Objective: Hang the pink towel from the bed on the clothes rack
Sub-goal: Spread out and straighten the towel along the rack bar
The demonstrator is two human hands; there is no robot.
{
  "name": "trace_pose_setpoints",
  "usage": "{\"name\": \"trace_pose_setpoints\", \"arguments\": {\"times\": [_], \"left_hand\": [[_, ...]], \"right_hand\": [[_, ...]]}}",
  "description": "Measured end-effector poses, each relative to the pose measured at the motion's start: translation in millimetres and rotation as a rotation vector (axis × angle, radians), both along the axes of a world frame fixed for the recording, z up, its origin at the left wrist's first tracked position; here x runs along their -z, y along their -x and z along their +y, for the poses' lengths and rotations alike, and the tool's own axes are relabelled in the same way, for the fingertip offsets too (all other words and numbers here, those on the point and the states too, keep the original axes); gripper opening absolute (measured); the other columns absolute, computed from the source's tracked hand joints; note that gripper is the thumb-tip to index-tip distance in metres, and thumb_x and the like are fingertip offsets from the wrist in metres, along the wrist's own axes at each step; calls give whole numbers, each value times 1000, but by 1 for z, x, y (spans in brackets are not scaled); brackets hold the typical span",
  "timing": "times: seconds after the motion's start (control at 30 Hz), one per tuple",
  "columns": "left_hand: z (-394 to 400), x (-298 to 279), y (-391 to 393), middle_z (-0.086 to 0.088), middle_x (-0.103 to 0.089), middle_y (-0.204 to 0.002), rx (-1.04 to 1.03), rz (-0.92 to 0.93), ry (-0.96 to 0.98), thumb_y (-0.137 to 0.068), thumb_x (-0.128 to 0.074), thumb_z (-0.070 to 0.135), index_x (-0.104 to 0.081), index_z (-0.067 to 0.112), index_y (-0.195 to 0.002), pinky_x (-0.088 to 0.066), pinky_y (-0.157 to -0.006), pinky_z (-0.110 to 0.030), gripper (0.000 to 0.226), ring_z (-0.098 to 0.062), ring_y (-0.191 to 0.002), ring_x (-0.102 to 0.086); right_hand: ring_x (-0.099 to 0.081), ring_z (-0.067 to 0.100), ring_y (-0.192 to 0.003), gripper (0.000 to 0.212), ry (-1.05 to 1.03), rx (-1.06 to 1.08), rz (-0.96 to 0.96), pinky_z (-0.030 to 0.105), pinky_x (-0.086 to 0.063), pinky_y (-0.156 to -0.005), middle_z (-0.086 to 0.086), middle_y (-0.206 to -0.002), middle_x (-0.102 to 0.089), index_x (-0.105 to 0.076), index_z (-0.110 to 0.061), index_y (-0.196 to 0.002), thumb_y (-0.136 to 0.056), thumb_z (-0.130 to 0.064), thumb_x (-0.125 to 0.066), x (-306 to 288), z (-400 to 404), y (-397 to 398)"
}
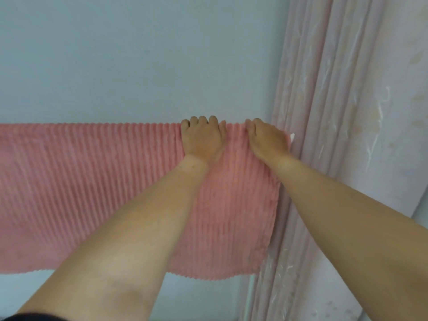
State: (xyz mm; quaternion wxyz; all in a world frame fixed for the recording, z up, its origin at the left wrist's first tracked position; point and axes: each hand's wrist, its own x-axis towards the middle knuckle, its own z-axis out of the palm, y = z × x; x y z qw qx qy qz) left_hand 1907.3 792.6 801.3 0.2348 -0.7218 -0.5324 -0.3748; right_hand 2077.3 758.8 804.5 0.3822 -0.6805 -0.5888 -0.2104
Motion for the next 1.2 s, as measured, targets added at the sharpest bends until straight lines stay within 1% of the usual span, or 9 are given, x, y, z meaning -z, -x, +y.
{"name": "trace_pose_setpoints", "arguments": {"times": [0.1, 0.2, 0.33, 0.43, 0.53, 0.63, 1.0, 1.13, 1.2], "left_hand": [[2, -2, 33, -6, -61, -79, -60, 6, 22, -101, -16, 43, -59, 12, -83, -39, -90, -47, 57, -29, -79, -48], [8, -3, 77, -14, -64, -104, -151, -73, 43, -102, -18, 44, -65, 12, -102, -29, -110, -57, 57, -37, -108, -53], [13, 5, 126, -14, -64, -119, -118, -60, 74, -102, -17, 45, -62, 14, -119, -15, -120, -57, 57, -36, -123, -50], [11, 2, 166, -11, -65, -119, -51, -27, 57, -100, -16, 45, -62, 18, -121, -17, -120, -55, 57, -33, -122, -51], [14, 1, 223, -12, -61, -126, -85, -109, 78, -100, -24, 42, -60, 18, -126, -19, -118, -57, 50, -33, -128, -46], [17, 11, 287, -13, -49, -145, -112, -132, 89, -100, -29, 40, -49, 21, -140, -16, -119, -58, 48, -32, -142, -33], [11, 31, 491, -20, -33, -158, -147, -193, 126, -100, -41, 30, -36, 11, -152, -20, -122, -49, 55, -36, -150, -22], [17, 36, 564, -22, -37, -155, -191, -207, 118, -98, -44, 23, -38, 8, -150, -23, -121, -51, 54, -38, -148, -26], [22, 41, 609, -22, -42, -151, -243, -212, 121, -96, -46, 21, -43, 7, -146, -30, -117, -51, 52, -39, -144, -32]], "right_hand": [[-64, 40, -94, 60, -48, 161, 43, 44, -42, -89, 22, -97, -70, -66, -4, -96, -106, -42, -20, 15, 2, -6], [-58, 39, -97, 45, -218, 301, -45, 46, -38, -90, 23, -100, -65, -64, -1, -98, -102, -36, -35, 4, 2, 13], [-54, 34, -91, 30, -323, 66, -131, 43, -35, -84, 14, -91, -60, -60, -6, -91, -99, -28, -41, -23, 11, 91], [-57, 33, -81, 39, -124, -143, -289, 40, -35, -76, 8, -79, -58, -56, -12, -82, -103, -34, -30, -24, 23, 184], [-58, 37, -96, 43, -37, -6, -257, 47, -38, -94, 19, -98, -66, -63, -3, -100, -104, -31, -30, -9, 29, 229], [-54, 40, -109, 36, -116, 33, -174, 51, -30, -109, 23, -111, -63, -59, 3, -115, -99, -22, -40, 3, 32, 269], [-45, 37, -126, 41, -106, -278, -178, 48, -18, -118, 18, -130, -55, -50, -1, -133, -97, -16, -38, -14, 61, 518], [-44, 38, -126, 43, -85, -347, -185, 48, -17, -118, 18, -130, -55, -49, -1, -134, -95, -15, -37, -9, 82, 602], [-47, 39, -120, 41, -122, -423, -171, 47, -24, -114, 19, -124, -57, -53, 0, -127, -90, -12, -39, -3, 90, 653]]}}
